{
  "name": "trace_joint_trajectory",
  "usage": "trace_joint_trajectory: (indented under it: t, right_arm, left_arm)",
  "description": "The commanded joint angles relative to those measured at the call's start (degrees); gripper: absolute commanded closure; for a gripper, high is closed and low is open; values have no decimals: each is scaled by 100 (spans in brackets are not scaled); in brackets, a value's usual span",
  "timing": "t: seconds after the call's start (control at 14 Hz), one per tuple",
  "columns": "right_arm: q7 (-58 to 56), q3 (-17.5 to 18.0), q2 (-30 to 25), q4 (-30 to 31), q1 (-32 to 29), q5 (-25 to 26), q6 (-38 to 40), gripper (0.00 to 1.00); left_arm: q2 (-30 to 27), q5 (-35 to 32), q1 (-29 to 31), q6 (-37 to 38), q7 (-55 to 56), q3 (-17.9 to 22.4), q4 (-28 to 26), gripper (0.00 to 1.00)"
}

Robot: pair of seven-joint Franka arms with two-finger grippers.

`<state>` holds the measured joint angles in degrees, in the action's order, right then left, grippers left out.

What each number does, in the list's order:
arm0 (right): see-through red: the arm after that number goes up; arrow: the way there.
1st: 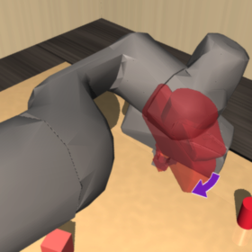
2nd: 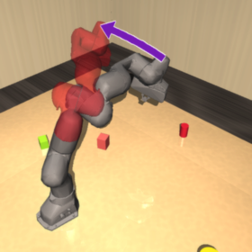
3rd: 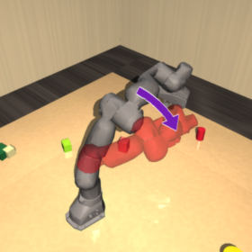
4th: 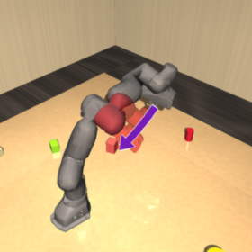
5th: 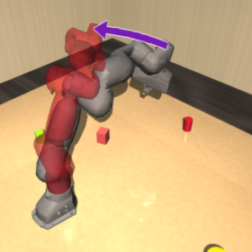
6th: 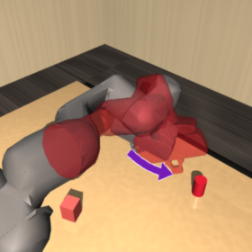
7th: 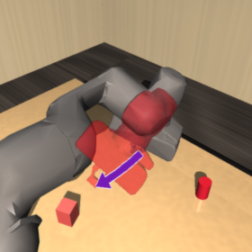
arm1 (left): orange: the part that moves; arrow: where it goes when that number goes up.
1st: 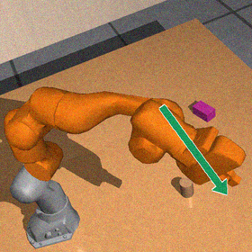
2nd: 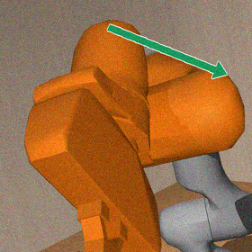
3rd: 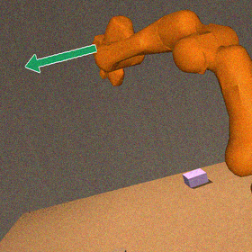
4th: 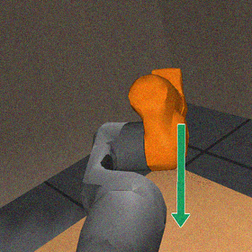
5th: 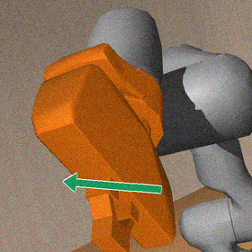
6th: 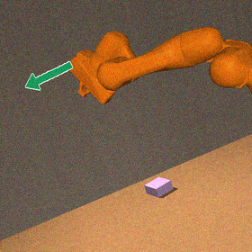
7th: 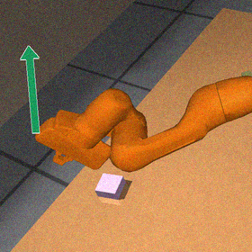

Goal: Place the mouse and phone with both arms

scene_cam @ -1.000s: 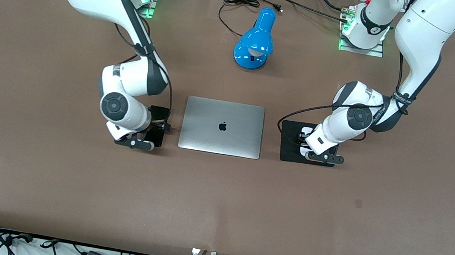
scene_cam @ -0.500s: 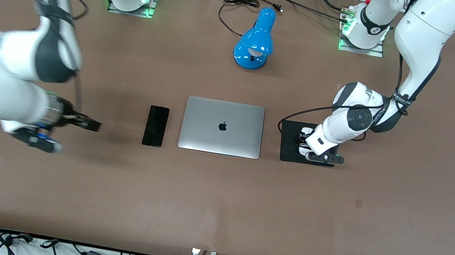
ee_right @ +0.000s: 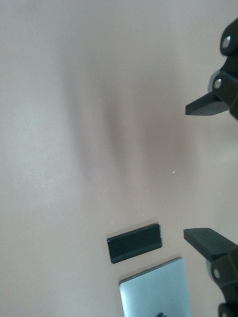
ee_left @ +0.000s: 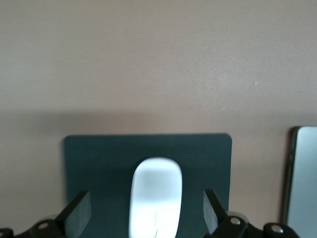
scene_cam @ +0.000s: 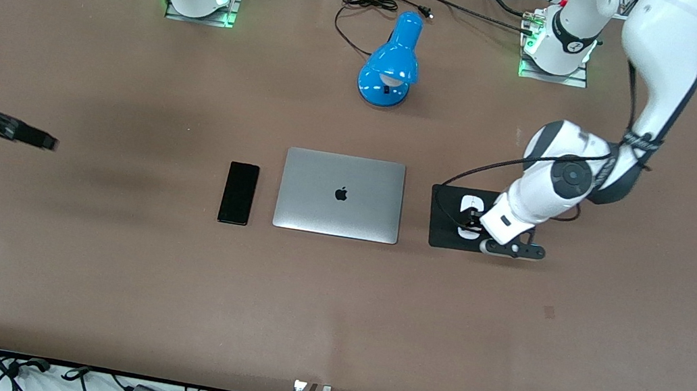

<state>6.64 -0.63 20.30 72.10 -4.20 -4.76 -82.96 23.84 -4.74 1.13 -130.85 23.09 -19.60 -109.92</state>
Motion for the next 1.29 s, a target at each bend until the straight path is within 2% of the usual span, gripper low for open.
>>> trace_joint_trajectory:
  t: [0.0,0.07,0.14,0.36,0.5,0.71,0.79,0.86,0.93,1.07,1.14,1.21]
  right_arm:
    - [-137,81,97,-617,-361,-78,526,0]
    - [-146,55,18,-644,-441,-78,501,0]
    - [-163,-146,-209,-618,-407,-43,492,0]
    - [-120,-121,-394,-460,-363,149,815,0]
    - [-128,-86,-491,-373,-327,334,590,0]
    - [-390,-77,-1745,1581,-310,545,-848,0]
    - [-653,-77,-1906,1866,-362,537,-1071,0]
    - [-908,-77,-1916,1886,-380,537,-1073,0]
    - [-1137,-77,-1890,1843,-363,555,-1090,0]
    - [-1183,-77,-1758,1720,-336,511,-1012,0]
    - [-1157,-77,-1732,1667,-336,520,-968,0]
    - [-1157,-77,-1688,1667,-319,502,-959,0]
  left_arm:
    - [-108,-342,19,2021,3,-44,1293,0]
    - [-108,-561,10,2559,-207,-53,1716,0]
    - [-90,-729,-7,2991,-566,-53,2111,0]
    - [-134,-792,228,3897,-1411,-53,2834,0]
    - [-274,-704,440,4714,-1685,-123,3160,0]
    - [-608,-555,572,5648,-1790,-45,3363,0]
    - [-835,-355,668,5606,-2061,-1,3302,0]
    - [-1081,-100,669,5493,-2368,243,3241,0]
    - [-1344,181,487,5439,-2554,785,3092,0]
    - [-1995,901,-312,5256,-2713,2085,2496,0]
    - [-2267,991,-419,4950,-2836,2187,2232,0]
    - [-2531,714,-438,4564,-2898,2179,1916,0]
